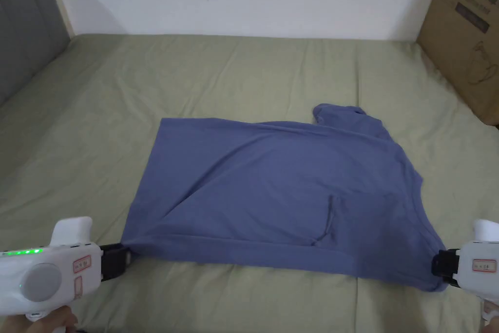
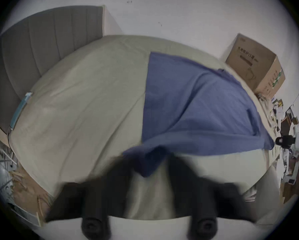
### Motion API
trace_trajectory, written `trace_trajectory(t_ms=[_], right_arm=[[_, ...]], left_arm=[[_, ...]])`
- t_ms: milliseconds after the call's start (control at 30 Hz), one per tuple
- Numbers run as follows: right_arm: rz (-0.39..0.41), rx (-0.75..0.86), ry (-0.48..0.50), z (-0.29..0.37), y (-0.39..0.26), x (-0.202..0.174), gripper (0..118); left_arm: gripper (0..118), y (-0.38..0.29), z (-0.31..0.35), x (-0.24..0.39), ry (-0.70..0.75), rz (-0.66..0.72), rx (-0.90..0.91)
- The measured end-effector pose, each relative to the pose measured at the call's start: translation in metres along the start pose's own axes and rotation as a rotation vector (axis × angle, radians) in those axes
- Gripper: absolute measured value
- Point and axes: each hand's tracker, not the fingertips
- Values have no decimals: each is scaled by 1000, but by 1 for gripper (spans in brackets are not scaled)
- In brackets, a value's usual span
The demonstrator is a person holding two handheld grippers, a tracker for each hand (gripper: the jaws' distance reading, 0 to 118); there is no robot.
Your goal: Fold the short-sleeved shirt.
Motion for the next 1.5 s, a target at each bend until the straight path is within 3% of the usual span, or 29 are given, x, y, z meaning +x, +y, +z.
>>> trace_trajectory(t_ms=[33, 267, 300, 333, 367, 400, 433, 500, 533, 567, 600, 633, 700, 800, 967, 1233, 1467, 1500], right_arm=[[-7, -4, 0, 1, 0, -1, 0], [13, 3, 4, 0, 4, 5, 4], [15, 4, 1, -1, 6, 4, 18], [22, 5, 0, -2, 8, 3, 53], [26, 9, -1, -3, 10, 2, 77], [35, 12, -3, -4, 11, 1, 87], [48, 18, -7, -6, 13, 0, 87], [87, 4, -26, -14, 16, 0, 87], [94, -27, -27, -21, 16, 1, 75], [93, -74, -17, -30, 14, 3, 47], [95, -118, -18, -37, 12, 5, 6], [105, -143, -41, -44, 10, 5, 1], [121, -146, -56, -51, 7, 4, 1], [78, -98, -23, -37, 17, 3, 1], [100, -67, -29, -23, 32, 0, 1], [61, 0, -46, -27, 99, 6, 1], [29, -53, -70, -84, 147, -1, 1], [23, -63, -74, -93, 147, -1, 1]], left_arm=[[0, -1, -8, 2, 21, -16, -61], [0, 6, 11, 12, -15, -46, 6], [0, 6, 10, 13, -15, -49, -3], [0, 7, 12, 13, -12, -47, -9], [0, 7, 13, 14, -13, -44, -8], [0, 7, 13, 14, -15, -39, -6], [0, 7, 15, 15, -12, -32, -4], [0, 10, 17, 12, -10, -23, 0], [0, 11, 18, 12, -11, -22, 2], [0, 12, 18, 12, -9, -23, 1], [0, 14, 19, 11, -4, -26, 0], [0, 14, 20, 10, -1, -28, 1], [0, 16, 19, 10, 3, -29, -6], [0, 18, 20, 8, 12, -28, -8], [0, 29, 23, 9, 16, -29, -6], [0, 86, 9, 3, 40, -22, 16], [0, 138, -56, 11, 97, -112, -58], [4, 139, -65, 12, 104, -132, -66]])
